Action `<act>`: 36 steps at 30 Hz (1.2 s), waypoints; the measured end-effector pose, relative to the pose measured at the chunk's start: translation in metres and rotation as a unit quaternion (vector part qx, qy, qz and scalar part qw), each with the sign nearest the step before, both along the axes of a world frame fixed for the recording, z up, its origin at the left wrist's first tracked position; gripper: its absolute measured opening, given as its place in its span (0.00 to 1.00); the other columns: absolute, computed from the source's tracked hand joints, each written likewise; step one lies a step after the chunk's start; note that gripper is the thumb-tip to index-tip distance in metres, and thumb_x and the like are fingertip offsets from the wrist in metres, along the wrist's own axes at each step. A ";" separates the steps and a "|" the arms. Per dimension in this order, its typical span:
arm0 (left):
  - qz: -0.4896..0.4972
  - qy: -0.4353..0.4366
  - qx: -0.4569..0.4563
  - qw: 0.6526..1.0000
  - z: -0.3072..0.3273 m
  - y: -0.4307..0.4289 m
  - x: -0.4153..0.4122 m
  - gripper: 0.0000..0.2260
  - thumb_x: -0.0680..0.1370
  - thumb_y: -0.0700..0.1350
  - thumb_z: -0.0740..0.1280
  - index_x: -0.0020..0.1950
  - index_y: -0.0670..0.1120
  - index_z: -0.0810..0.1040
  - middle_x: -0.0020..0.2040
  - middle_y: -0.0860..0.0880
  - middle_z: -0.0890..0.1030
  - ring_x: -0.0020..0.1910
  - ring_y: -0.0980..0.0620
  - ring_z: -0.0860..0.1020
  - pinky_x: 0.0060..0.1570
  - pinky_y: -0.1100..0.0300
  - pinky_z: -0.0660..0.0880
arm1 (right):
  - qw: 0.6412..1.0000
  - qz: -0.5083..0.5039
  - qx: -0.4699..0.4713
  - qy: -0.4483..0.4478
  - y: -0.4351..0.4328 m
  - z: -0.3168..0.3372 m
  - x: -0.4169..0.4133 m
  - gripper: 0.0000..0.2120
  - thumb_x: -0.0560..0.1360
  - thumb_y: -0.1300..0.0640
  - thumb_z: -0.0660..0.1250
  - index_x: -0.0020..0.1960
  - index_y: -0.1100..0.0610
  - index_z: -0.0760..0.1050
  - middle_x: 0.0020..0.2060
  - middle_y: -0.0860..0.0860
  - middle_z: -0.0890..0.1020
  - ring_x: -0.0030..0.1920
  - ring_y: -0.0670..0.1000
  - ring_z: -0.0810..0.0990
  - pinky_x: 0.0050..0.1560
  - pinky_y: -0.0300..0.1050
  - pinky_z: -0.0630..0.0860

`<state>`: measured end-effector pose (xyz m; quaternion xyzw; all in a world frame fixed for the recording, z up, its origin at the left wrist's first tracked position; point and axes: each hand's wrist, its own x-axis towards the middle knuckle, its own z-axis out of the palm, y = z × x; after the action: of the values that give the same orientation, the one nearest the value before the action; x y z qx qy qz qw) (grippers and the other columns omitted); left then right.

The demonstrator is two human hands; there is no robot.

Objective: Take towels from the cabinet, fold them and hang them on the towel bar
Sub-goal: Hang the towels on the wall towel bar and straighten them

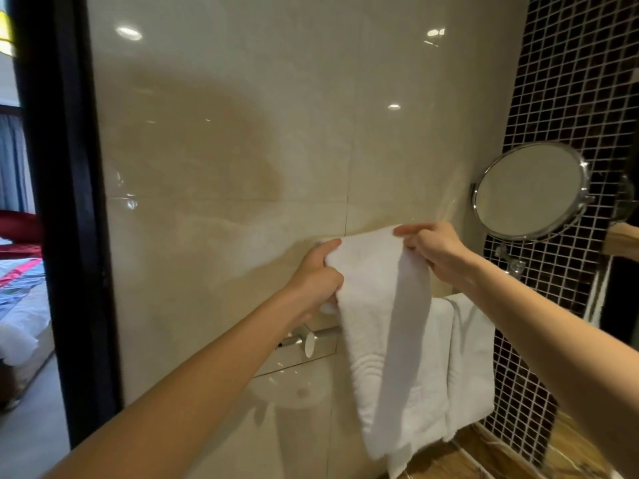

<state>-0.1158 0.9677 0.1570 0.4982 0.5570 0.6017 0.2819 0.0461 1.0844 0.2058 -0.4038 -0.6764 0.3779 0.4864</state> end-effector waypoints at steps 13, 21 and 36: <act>-0.015 0.034 0.162 0.986 0.049 0.016 0.000 0.39 0.68 0.30 0.68 0.76 0.44 0.58 0.74 0.46 0.66 0.70 0.51 0.68 0.64 0.59 0.69 | 0.983 0.060 0.042 0.170 -0.012 0.052 0.004 0.25 0.67 0.81 0.52 0.51 0.61 0.78 0.42 0.53 0.82 0.33 0.52 0.75 0.32 0.42 0.73; -0.014 0.047 0.188 0.981 0.095 0.015 -0.009 0.35 0.73 0.27 0.64 0.77 0.42 0.57 0.75 0.46 0.64 0.71 0.51 0.68 0.70 0.52 0.66 | 0.976 0.084 0.066 0.191 -0.019 0.093 -0.002 0.22 0.68 0.80 0.53 0.51 0.62 0.77 0.39 0.55 0.79 0.32 0.50 0.77 0.33 0.43 0.71; 0.008 0.077 0.037 0.996 0.049 0.001 -0.022 0.42 0.63 0.34 0.64 0.77 0.47 0.56 0.75 0.48 0.63 0.70 0.50 0.68 0.63 0.54 0.72 | 0.985 0.152 -0.064 0.047 0.004 0.042 -0.017 0.17 0.73 0.74 0.53 0.49 0.60 0.76 0.46 0.59 0.78 0.44 0.56 0.78 0.44 0.50 0.77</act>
<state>-0.1379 0.9689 0.2057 0.5484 0.5585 0.5842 0.2145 0.0290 1.0880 0.2474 -0.3087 -0.6808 0.5086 0.4271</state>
